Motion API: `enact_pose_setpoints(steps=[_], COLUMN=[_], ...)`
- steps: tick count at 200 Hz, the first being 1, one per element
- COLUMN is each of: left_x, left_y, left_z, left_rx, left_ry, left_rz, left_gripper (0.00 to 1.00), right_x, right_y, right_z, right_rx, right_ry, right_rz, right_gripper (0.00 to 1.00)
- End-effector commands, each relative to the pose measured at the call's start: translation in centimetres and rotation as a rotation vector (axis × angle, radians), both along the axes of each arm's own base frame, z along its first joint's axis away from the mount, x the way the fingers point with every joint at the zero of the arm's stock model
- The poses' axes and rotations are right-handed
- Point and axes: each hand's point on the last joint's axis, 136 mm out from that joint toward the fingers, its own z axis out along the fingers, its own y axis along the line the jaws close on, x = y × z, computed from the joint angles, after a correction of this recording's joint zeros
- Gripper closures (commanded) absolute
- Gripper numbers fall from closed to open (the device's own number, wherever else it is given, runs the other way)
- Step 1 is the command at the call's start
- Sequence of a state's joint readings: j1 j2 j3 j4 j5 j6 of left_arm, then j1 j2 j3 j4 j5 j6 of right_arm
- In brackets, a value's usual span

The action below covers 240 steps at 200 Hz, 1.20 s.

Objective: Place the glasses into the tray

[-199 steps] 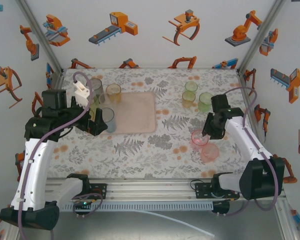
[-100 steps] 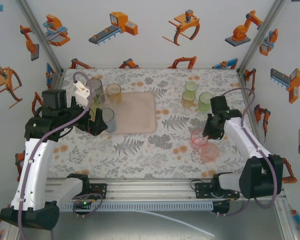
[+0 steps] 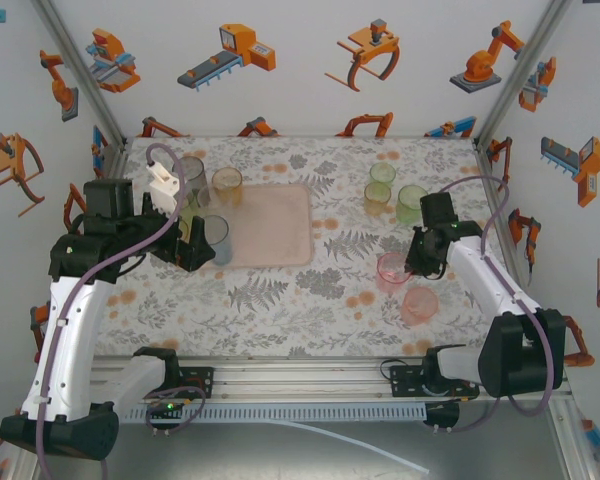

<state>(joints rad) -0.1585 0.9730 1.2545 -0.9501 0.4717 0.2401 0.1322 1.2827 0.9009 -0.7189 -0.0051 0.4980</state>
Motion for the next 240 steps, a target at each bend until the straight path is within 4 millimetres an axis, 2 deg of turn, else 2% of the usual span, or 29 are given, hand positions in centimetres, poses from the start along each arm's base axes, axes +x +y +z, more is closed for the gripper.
enact_pose_setpoints(steps=[1, 91, 125, 157, 193, 240], left_x=[-0.1, 0.0, 0.0, 0.0, 0.1, 0.2], left_y=[-0.3, -0.4, -0.4, -0.4, -0.2, 0.2], left_z=[0.4, 0.5, 0.7, 0.9, 0.9, 1.3], left_rx=[-0.018, -0.021, -0.021, -0.024, -0.014, -0.001], left_ry=[-0.010, -0.006, -0.012, -0.014, -0.019, -0.038], left_rz=[-0.009, -0.011, -0.010, -0.013, -0.004, 0.016], left_gripper=[0.03, 0.03, 0.03, 0.03, 0.03, 0.03], right_x=[0.2, 0.4, 0.5, 0.6, 0.7, 1.2], right_y=[0.0, 0.1, 0.2, 0.3, 0.6, 2.3], right_z=[-0.2, -0.6, -0.1, 0.8, 2.4, 5.1], right_rx=[0.006, -0.034, -0.049, -0.046, -0.052, -0.089], right_ry=[-0.010, 0.019, 0.017, 0.005, -0.012, -0.046], right_rz=[0.006, 0.005, 0.009, 0.016, 0.029, 0.087], right_gripper=[0.81, 0.85, 0.90, 0.95, 0.97, 0.97])
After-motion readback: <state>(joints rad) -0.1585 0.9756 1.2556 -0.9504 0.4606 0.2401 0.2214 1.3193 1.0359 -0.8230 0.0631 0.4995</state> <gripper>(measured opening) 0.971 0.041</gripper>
